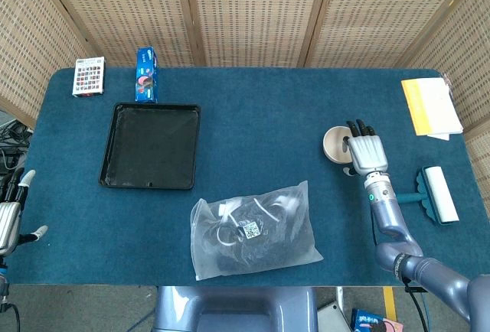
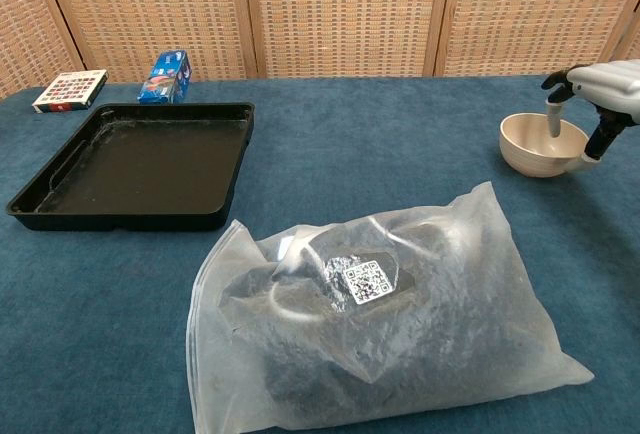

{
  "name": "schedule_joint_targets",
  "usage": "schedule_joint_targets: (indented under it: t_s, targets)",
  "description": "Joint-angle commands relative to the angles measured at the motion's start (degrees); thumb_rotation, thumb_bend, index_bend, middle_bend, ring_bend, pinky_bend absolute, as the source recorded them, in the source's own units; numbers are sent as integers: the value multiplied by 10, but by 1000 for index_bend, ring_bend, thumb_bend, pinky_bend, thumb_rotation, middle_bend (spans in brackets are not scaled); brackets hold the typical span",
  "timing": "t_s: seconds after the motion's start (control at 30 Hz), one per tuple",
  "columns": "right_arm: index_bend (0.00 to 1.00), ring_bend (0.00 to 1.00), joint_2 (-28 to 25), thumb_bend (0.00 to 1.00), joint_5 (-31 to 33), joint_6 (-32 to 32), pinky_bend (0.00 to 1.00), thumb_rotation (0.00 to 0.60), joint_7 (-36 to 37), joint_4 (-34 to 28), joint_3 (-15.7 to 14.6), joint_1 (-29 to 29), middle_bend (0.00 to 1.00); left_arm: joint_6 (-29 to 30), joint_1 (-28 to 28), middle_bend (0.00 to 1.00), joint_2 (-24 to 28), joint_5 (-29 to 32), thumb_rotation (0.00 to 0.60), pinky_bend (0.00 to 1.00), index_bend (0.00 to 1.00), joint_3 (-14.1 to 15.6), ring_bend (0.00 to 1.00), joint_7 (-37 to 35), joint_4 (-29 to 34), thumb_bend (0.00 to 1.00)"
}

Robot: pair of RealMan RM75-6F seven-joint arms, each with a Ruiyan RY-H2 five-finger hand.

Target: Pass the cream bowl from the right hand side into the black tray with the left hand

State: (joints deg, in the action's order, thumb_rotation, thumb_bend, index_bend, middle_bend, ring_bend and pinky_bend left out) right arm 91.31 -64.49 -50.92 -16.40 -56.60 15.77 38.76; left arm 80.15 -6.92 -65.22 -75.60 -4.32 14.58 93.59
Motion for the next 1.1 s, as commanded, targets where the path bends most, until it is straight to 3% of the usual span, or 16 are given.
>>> schedule_joint_targets:
  t_s: [0.03, 0.53, 0.8, 1.1]
  targets:
    - [537, 46, 7, 247, 1, 7, 214, 600, 6, 15, -4, 4, 172, 0, -1, 0, 0, 0, 600, 0, 0, 0, 0, 1, 1, 0]
    - [575, 65, 46, 296, -20, 25, 236, 600, 53, 97, -18, 23, 210, -6, -5, 0, -5, 5, 600, 0, 0, 1, 0, 8, 0, 0]
    - [600, 67, 59, 471, -27, 30, 237, 600, 59, 114, -24, 27, 232, -8, -7, 0, -6, 3, 600, 0, 0, 2, 0, 8, -1, 0]
    - [625, 73, 64, 537, -28, 28, 247, 600, 58, 119, -25, 27, 255, -8, -8, 0, -6, 2, 600, 0, 0, 3, 0, 9, -1, 0]
